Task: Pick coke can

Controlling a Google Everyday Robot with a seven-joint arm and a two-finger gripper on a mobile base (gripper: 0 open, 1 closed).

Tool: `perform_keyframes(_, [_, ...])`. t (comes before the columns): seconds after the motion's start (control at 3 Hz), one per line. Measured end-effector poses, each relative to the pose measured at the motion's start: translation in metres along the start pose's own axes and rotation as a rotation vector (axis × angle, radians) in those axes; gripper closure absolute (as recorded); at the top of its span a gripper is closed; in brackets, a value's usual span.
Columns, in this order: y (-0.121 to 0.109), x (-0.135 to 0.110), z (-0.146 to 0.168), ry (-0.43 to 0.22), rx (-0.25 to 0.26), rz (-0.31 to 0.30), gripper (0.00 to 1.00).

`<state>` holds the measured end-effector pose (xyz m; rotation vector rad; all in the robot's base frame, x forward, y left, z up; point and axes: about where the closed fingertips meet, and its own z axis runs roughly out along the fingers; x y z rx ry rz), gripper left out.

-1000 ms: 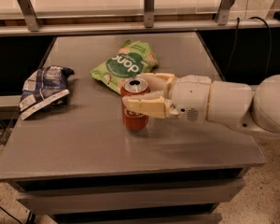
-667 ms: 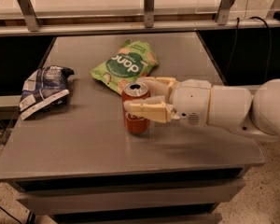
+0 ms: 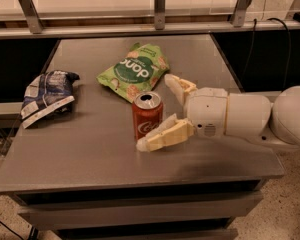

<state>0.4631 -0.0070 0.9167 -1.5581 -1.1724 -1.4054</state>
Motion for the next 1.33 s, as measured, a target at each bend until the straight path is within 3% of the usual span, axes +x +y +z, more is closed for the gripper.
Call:
perform_keyframes(0.67, [0.007, 0.007, -0.017, -0.221, 0.077, -0.118, 0.0])
perform_keyframes(1.0, [0.013, 0.014, -0.03, -0.338, 0.042, -0.175, 0.0])
perform_keyframes(1.33, [0.012, 0.015, -0.028, -0.341, 0.041, -0.162, 0.0])
